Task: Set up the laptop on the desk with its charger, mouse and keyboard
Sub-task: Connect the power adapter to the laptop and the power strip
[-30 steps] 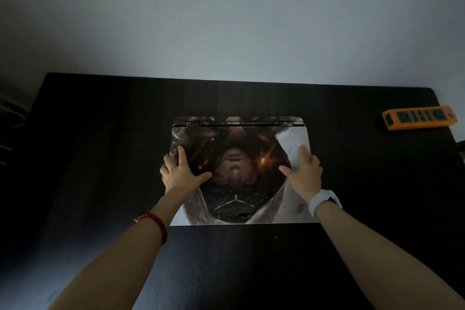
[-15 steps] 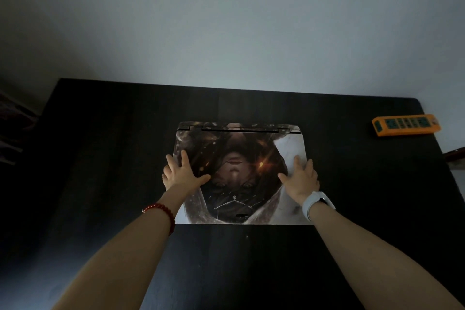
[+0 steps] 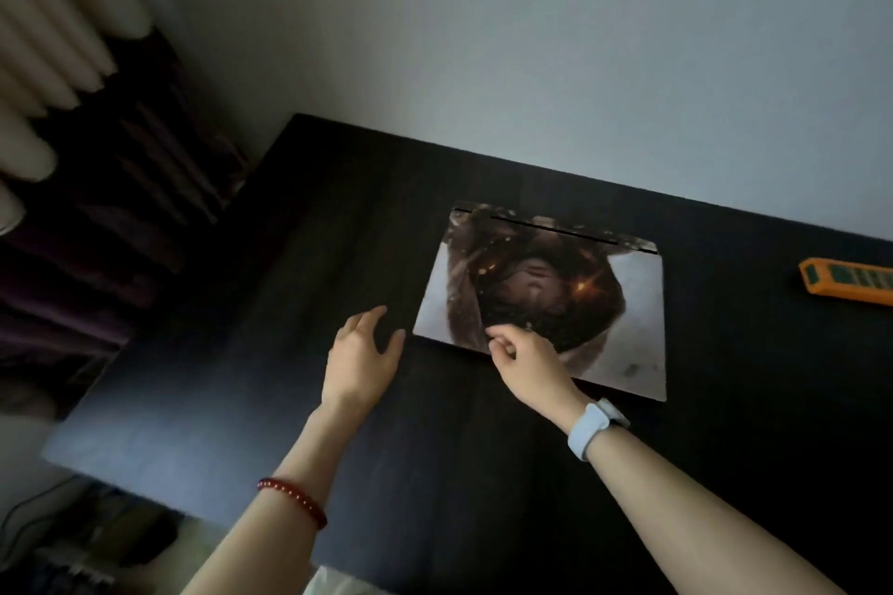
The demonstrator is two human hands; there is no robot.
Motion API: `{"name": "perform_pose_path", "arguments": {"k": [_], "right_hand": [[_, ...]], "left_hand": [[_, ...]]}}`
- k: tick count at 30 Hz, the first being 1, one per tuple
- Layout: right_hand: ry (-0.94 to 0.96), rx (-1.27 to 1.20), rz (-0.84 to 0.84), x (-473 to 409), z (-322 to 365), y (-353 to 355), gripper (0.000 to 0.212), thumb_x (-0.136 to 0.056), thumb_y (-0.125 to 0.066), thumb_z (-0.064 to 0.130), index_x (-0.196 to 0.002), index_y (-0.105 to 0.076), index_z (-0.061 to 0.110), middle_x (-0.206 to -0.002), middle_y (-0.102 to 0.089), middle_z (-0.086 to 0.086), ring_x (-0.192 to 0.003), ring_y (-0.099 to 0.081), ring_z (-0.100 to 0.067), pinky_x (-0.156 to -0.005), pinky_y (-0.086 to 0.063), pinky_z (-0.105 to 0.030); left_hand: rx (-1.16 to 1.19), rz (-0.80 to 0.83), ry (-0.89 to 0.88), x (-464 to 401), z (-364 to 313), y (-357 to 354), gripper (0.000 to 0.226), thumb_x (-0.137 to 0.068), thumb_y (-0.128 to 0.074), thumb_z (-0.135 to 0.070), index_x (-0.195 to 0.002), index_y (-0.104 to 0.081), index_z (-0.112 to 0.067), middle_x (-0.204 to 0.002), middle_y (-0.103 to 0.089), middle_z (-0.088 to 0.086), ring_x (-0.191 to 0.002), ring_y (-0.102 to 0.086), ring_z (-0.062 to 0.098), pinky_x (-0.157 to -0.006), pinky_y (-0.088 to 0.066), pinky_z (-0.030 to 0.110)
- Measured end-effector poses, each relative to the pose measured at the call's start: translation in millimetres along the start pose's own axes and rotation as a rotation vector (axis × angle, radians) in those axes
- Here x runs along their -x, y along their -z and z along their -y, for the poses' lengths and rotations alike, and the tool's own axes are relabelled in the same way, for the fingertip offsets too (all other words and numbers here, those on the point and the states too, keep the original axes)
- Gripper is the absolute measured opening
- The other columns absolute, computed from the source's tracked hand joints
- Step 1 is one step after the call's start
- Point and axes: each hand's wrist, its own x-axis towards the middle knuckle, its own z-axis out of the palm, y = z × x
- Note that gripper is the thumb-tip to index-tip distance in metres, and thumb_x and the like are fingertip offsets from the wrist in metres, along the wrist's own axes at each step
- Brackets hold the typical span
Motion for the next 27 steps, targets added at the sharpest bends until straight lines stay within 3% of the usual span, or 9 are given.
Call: {"name": "perform_pose_path", "arguments": {"k": [7,10,15,21,26,27], "right_hand": [[0.239,0.006,0.415,54,55,-94,0.027,-0.092,-0.049,0.017,-0.115,-0.062,0.015,-0.108,-0.069,-0.006,-0.102,-0.062,-0.020,-0.088,-0.048,-0.030],[0.342,0.050,0.543,90,80,-135,0.026,-0.091,-0.049,0.015,-0.112,-0.064,0.013,-0.107,-0.070,-0.010,-0.103,-0.062,-0.026,-0.092,-0.048,-0.039],[0.538,0.159,0.816,158,133,-206,0.027,-0.092,-0.046,0.021,-0.113,-0.063,0.017,-0.099,-0.071,-0.007,-0.090,-0.061,-0.023,-0.081,-0.047,-0.031],[0.635,0.273,1.016,212,175,-287,0.028,-0.094,-0.045,0.025,-0.117,-0.059,0.021,-0.106,-0.066,0.001,-0.100,-0.061,-0.018,-0.084,-0.049,-0.031],[0.687,0.382,1.016,221,225,-375,0.030,-0.095,-0.041,0.022,-0.121,-0.056,0.018,-0.118,-0.063,-0.002,-0.105,-0.057,-0.018,-0.086,-0.047,-0.029],[0.666,0.415,1.004,219,241,-421,0.031,-0.095,-0.040,0.022,-0.122,-0.055,0.018,-0.118,-0.063,-0.003,-0.104,-0.058,-0.018,-0.084,-0.047,-0.029]], "left_hand": [[0.038,-0.335,0.378,144,90,46,0.041,-0.089,-0.058,-0.024,-0.125,-0.054,-0.006,-0.122,-0.060,0.013,-0.116,-0.053,0.027,-0.098,-0.039,0.034],[0.058,-0.425,0.563,225,125,60,0.039,-0.089,-0.056,-0.026,-0.124,-0.055,-0.009,-0.120,-0.062,0.010,-0.113,-0.055,0.023,-0.095,-0.042,0.033],[0.113,-0.623,0.851,348,182,95,0.033,-0.089,-0.054,-0.024,-0.120,-0.057,-0.012,-0.114,-0.065,0.008,-0.109,-0.059,0.022,-0.091,-0.044,0.031],[0.208,-0.683,1.034,428,250,117,0.031,-0.091,-0.051,-0.024,-0.121,-0.056,-0.016,-0.118,-0.064,0.004,-0.108,-0.057,0.018,-0.088,-0.041,0.026],[0.248,-0.671,1.043,429,336,154,0.042,-0.092,-0.051,-0.028,-0.131,-0.048,-0.013,-0.131,-0.054,0.008,-0.119,-0.051,0.021,-0.098,-0.040,0.033],[0.281,-0.619,1.042,420,383,169,0.045,-0.092,-0.050,-0.029,-0.133,-0.045,-0.013,-0.133,-0.051,0.008,-0.122,-0.048,0.021,-0.100,-0.039,0.034]]}}
